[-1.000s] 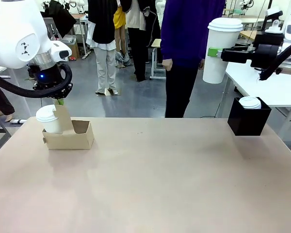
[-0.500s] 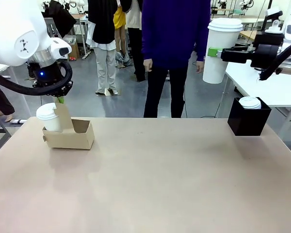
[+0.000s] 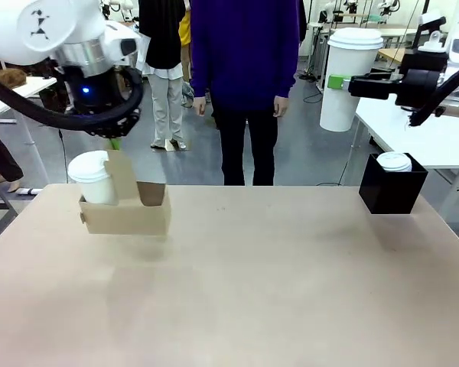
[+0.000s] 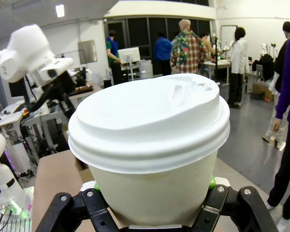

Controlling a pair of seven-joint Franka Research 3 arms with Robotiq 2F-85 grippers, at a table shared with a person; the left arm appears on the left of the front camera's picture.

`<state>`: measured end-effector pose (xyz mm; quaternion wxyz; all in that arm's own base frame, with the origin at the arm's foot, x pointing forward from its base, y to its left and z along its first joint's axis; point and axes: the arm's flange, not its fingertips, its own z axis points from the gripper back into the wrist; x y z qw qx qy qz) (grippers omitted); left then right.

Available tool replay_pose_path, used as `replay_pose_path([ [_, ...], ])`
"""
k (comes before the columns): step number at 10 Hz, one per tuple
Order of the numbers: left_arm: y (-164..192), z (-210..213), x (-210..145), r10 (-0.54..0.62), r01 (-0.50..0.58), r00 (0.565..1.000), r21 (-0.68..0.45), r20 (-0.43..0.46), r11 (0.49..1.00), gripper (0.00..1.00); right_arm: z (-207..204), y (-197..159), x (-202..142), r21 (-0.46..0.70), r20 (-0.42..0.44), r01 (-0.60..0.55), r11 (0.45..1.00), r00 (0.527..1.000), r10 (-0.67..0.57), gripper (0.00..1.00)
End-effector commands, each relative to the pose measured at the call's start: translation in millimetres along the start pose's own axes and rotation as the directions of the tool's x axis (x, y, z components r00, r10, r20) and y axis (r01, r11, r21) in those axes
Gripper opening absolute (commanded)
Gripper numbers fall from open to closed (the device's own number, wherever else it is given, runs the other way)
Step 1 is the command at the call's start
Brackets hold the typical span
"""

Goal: Pour a drink into a cup and package it in a carrier.
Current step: Position the Cup Carrier in the center of the table.

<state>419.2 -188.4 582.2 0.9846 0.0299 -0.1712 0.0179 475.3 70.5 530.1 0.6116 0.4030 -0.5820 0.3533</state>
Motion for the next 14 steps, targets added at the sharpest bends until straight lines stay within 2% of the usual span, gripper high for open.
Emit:
replay_pose_path([
  [1, -33, 8, -36, 0.015, -0.015, 1.000, -0.022, 0.014, 1.000, 0.02, -2, 0, 3, 0.005, 0.007, -0.016, 1.000, 1.000, 0.016, 0.80],
  [5, -111, -3, -90, 0.033, -0.032, 0.999, -0.040, 0.018, 0.999, 0.02, -2, 0, 3, 0.005, 0.007, -0.016, 1.000, 1.000, 0.016, 0.80],
  [9, -160, -17, -99, 0.041, -0.040, 0.999, -0.055, 0.029, 0.998, 0.02, -2, 0, 3, 0.005, 0.007, -0.016, 1.000, 1.000, 0.016, 0.80],
  [14, -197, -38, -103, 0.043, -0.043, 0.999, -0.041, 0.011, 0.998, 0.02, -2, 0, 3, 0.005, 0.007, -0.016, 1.000, 1.000, 0.016, 0.80],
])
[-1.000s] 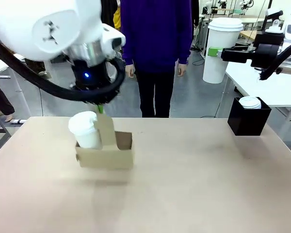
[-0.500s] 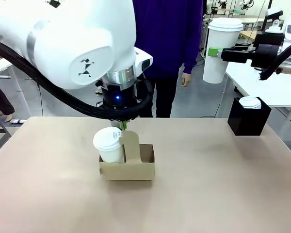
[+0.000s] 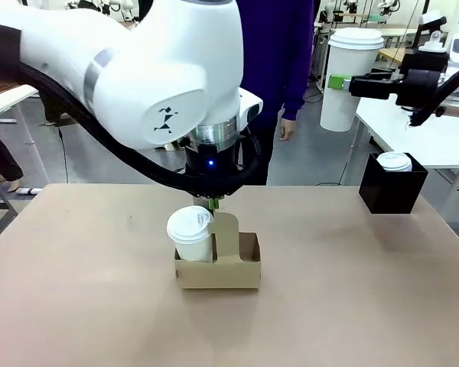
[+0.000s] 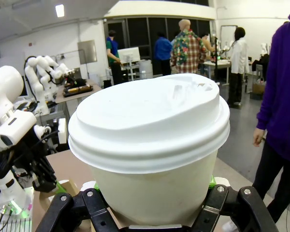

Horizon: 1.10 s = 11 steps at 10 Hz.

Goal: Pour a drink into a cup and package it in a carrier.
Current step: Position the Cup Carrier in the center of the table, then insert the held 600 ml Paper Cup into the Cup Carrier.

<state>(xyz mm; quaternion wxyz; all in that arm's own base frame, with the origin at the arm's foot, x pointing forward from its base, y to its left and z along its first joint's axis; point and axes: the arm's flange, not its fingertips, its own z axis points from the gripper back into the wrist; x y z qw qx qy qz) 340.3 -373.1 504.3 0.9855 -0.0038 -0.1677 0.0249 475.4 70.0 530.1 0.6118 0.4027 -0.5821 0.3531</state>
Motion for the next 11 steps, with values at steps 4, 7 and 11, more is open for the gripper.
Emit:
replay_pose_path([
  [4, -23, -19, -4, -0.024, 0.029, 0.998, 0.076, -0.064, 0.997, 0.02, -2, 0, 3, 0.006, 0.007, -0.016, 1.000, 1.000, 0.016, 0.80],
  [7, -15, -16, -3, -0.021, 0.021, 1.000, 0.016, -0.017, 1.000, 0.02, -2, 0, 3, 0.006, 0.007, -0.016, 1.000, 1.000, 0.016, 0.80],
  [11, 6, -12, 1, -0.069, 0.067, 0.995, -0.033, -0.068, 0.997, 0.61, -2, 0, 3, 0.006, 0.007, -0.016, 1.000, 1.000, 0.016, 0.80],
])
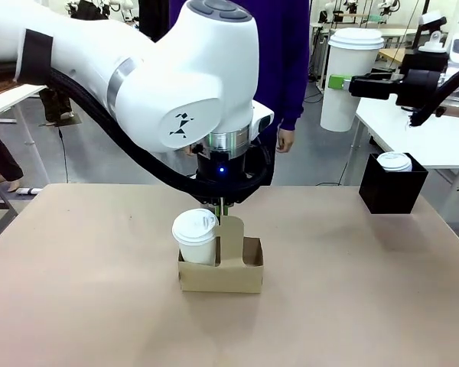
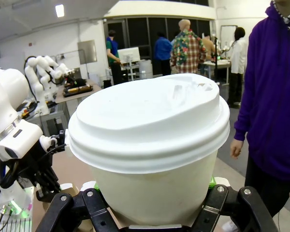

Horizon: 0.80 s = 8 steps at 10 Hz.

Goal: Pour a drink into a cup and package it in a carrier.
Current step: Insert the held 600 ml Paper Cup into the Cup Carrier.

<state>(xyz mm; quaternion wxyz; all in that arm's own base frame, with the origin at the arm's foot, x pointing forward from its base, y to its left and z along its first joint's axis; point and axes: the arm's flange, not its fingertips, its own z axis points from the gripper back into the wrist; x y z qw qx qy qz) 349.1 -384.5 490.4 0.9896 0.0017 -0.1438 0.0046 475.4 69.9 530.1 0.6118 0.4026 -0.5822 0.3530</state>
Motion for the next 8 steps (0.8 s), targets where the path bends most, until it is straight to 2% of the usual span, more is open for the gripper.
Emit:
replay_pose_path([
  [1, 23, 11, -2, -0.040, 0.039, 0.999, -0.059, -0.028, 0.998, 1.00, 0, 0, 0, 0.000, 0.000, 0.000, 1.000, 1.000, 0.000, 0.80],
  [3, 37, 32, 4, -0.113, 0.105, 0.991, -0.106, -0.074, 0.989, 1.00, -18, -7, -15, 0.142, -0.033, 0.006, 0.990, 0.999, -0.001, 0.80],
  [4, 48, 43, 7, -0.164, 0.151, 0.981, -0.128, -0.100, 0.980, 0.85, -25, -5, -24, 0.212, -0.034, 0.004, 0.977, 0.999, 0.003, 0.80],
  [5, 63, 54, 10, -0.226, 0.205, 0.967, -0.164, -0.119, 0.965, 0.95, -32, 2, -36, 0.305, -0.028, -0.006, 0.952, 1.000, 0.015, 0.80],
  [6, 82, 64, 18, -0.341, 0.311, 0.930, -0.196, -0.140, 0.930, 1.00, -41, 8, -51, 0.375, -0.023, -0.015, 0.927, 0.999, 0.025, 0.80],
  [8, 128, 79, 27, -0.496, 0.458, 0.861, -0.252, -0.114, 0.853, 1.00, -56, 29, -75, 0.487, 0.007, -0.073, 0.870, 0.997, 0.080, 0.80],
])
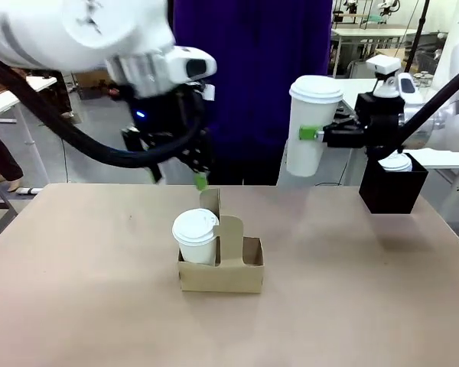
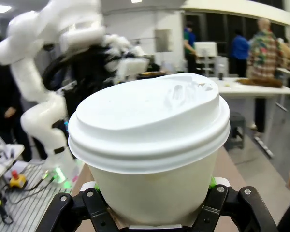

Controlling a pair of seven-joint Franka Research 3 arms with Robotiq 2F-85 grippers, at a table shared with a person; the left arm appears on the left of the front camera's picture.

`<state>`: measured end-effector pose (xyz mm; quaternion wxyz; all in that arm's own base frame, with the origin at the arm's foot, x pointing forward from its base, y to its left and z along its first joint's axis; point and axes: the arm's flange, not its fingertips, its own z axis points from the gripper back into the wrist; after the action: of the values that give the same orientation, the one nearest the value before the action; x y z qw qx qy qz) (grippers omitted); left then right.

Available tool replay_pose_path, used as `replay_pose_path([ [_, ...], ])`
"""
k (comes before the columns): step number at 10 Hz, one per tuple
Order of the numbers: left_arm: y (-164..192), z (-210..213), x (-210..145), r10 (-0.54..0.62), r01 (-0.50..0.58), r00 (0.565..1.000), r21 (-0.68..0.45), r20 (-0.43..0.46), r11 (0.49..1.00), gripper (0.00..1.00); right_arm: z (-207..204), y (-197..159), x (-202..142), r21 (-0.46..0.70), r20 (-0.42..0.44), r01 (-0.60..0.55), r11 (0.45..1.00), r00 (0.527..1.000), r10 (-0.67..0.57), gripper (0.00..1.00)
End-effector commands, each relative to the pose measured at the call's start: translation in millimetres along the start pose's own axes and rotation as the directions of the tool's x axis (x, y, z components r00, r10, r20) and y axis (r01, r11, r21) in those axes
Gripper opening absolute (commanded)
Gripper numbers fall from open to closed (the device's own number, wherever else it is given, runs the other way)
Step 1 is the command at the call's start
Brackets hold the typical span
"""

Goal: Pour a drink into a cup and package it in a carrier.
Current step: Insert the held 600 ml Paper Cup into the Cup Carrier.

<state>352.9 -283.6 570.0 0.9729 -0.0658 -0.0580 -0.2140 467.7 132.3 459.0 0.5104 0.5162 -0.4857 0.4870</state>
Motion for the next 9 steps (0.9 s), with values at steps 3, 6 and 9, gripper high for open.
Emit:
replay_pose_path([
  [3, 87, 30, -27, -0.204, 0.208, 0.977, -0.075, 0.058, 0.975, 1.00, -37, 19, -37, 0.175, -0.040, -0.116, 0.978, 0.991, 0.124, 0.80],
  [6, 94, 38, -22, -0.189, 0.191, 0.981, -0.032, 0.047, 0.981, 1.00, -34, 16, -30, 0.147, -0.034, -0.083, 0.986, 0.995, 0.089, 0.80],
  [9, 104, 35, -24, -0.167, 0.168, 0.985, -0.032, 0.041, 0.985, 1.00, -36, 17, -39, 0.150, -0.045, -0.078, 0.986, 0.995, 0.085, 0.80],
])
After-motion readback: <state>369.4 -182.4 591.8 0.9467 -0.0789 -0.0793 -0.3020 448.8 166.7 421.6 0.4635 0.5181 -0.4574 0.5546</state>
